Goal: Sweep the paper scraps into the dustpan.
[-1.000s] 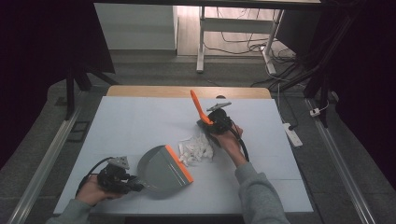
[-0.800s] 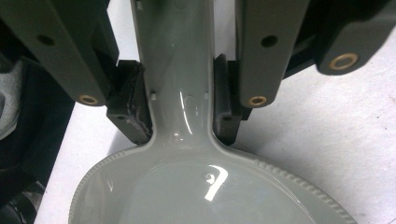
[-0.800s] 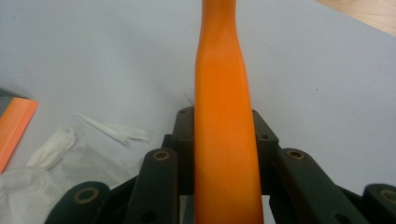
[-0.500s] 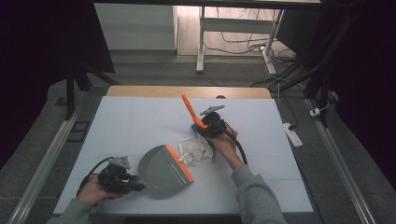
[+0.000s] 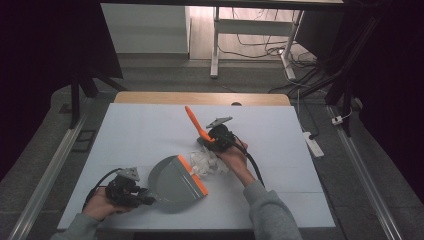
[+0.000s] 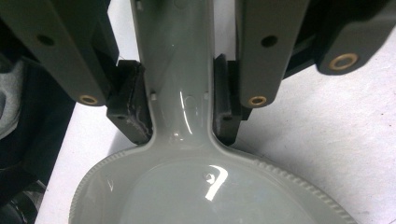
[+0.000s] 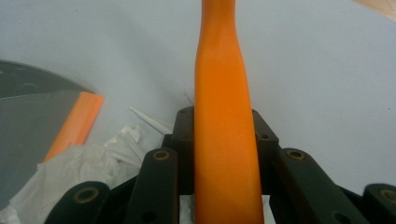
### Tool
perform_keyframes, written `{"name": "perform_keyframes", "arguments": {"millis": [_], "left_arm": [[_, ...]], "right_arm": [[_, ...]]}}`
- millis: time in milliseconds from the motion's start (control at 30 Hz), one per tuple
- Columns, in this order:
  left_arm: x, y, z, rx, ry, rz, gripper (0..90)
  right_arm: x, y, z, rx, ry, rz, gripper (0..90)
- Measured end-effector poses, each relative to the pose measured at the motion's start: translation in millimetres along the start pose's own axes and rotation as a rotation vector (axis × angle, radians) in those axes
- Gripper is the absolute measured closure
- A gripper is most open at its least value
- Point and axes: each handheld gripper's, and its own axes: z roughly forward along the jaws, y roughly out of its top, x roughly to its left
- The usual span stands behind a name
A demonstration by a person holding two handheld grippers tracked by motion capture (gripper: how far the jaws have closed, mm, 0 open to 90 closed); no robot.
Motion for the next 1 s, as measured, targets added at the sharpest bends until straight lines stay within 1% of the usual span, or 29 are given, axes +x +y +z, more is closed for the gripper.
{"name": "perform_keyframes", "arguments": {"millis": [33,300,467,633,667,833,900,933,967,1000], "left_arm": [[0.0,0.1,0.0,0.000,0.000,0.000,61.2],[-0.3,0.4,0.5,-0.001,0.000,-0.003,61.2],[-0.4,0.8,0.5,-0.001,-0.001,-0.006,61.2],[-0.4,0.9,0.9,0.000,0.000,-0.006,61.2],[-0.4,1.0,0.9,0.000,-0.001,-0.007,61.1],[-0.2,1.2,1.2,0.000,-0.001,-0.007,61.2],[-0.4,1.3,1.2,-0.001,-0.001,-0.008,61.1],[-0.4,1.3,1.3,-0.001,-0.001,-0.008,61.1],[-0.5,1.4,1.4,0.000,0.000,-0.008,61.1],[-0.6,1.4,1.5,0.001,0.001,-0.008,61.1]], "right_arm": [[2.4,0.1,0.1,-0.002,0.007,0.004,70.5],[22.2,1.1,3.1,-0.003,0.028,-0.046,70.6],[30.7,2.0,4.1,-0.008,0.052,-0.060,70.6],[38.9,2.4,4.9,-0.005,0.055,-0.089,70.6],[40.3,2.2,4.6,-0.007,0.059,-0.086,70.6],[48.5,0.0,1.0,-0.005,0.089,-0.111,70.5],[52.6,-1.5,-0.7,-0.003,0.099,-0.132,70.5],[56.7,-2.6,-2.9,0.000,0.117,-0.145,70.6],[59.1,-3.3,-4.0,0.000,0.131,-0.142,70.6],[59.1,-3.3,-4.0,0.000,0.131,-0.142,70.6]]}}
